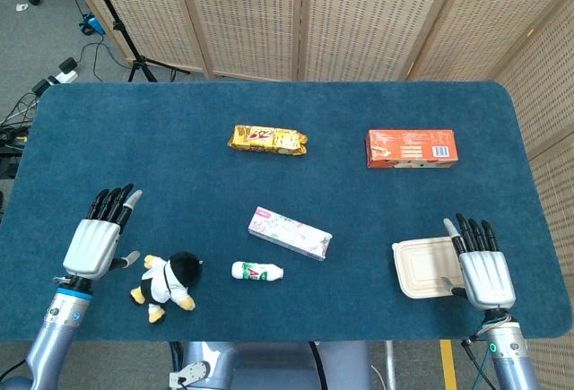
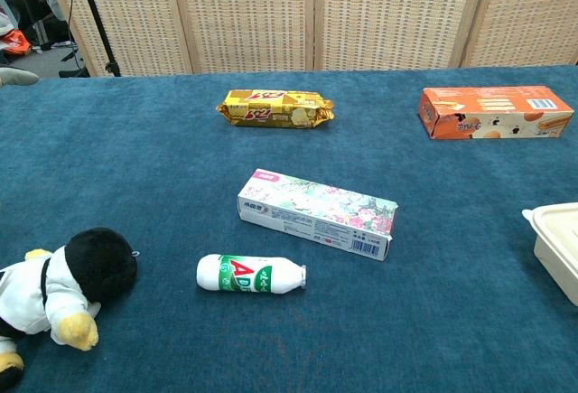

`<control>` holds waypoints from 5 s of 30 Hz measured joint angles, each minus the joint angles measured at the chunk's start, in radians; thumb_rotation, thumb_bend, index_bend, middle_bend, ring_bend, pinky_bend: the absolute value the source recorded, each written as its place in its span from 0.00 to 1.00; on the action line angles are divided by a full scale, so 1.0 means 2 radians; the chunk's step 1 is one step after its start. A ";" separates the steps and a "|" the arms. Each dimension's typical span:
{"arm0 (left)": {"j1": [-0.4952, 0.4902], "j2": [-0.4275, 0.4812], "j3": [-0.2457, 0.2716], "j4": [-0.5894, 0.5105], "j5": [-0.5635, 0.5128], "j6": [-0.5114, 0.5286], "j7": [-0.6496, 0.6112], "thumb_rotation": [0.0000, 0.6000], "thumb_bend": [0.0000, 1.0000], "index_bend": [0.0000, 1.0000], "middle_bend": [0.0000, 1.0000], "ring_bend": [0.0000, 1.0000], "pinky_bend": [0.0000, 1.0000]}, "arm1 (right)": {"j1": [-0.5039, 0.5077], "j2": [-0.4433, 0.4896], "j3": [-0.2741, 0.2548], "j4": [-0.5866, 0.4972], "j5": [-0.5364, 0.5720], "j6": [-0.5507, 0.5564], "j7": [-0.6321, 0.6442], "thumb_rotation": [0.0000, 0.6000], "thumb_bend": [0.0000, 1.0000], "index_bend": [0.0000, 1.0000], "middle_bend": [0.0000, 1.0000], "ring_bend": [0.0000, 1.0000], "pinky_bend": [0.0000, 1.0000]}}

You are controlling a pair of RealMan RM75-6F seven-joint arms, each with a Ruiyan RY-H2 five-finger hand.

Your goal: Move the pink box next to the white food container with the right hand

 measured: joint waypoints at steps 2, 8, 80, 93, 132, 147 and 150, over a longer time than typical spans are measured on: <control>0.002 0.000 0.000 0.001 0.002 -0.003 -0.003 1.00 0.00 0.00 0.00 0.00 0.00 | 0.002 -0.001 0.004 -0.008 0.003 0.000 -0.005 1.00 0.21 0.02 0.00 0.00 0.00; 0.006 0.001 -0.012 0.007 -0.004 -0.019 -0.023 1.00 0.00 0.00 0.00 0.00 0.00 | 0.014 -0.007 0.019 -0.050 0.017 -0.002 -0.051 1.00 0.21 0.02 0.00 0.00 0.00; 0.030 0.053 -0.056 0.006 0.027 -0.077 -0.155 1.00 0.00 0.00 0.00 0.00 0.00 | 0.188 -0.294 0.050 -0.107 0.223 0.042 -0.407 1.00 0.21 0.02 0.00 0.00 0.00; 0.031 0.053 -0.058 0.005 0.028 -0.079 -0.156 1.00 0.00 0.00 0.00 0.00 0.00 | 0.215 -0.313 0.068 -0.078 0.238 0.022 -0.408 1.00 0.21 0.02 0.00 0.00 0.00; 0.029 0.052 -0.062 0.008 0.020 -0.093 -0.159 1.00 0.00 0.00 0.00 0.00 0.00 | 0.298 -0.331 0.115 0.027 0.297 -0.043 -0.374 1.00 0.21 0.02 0.00 0.00 0.00; 0.027 0.049 -0.062 0.011 0.017 -0.101 -0.158 1.00 0.00 0.00 0.00 0.00 0.00 | 0.329 -0.333 0.130 0.053 0.311 -0.054 -0.366 1.00 0.21 0.02 0.00 0.00 0.00; 0.027 0.049 -0.061 0.010 0.018 -0.102 -0.157 1.00 0.00 0.00 0.00 0.00 0.00 | 0.334 -0.335 0.132 0.058 0.316 -0.056 -0.365 1.00 0.21 0.02 0.00 0.00 0.00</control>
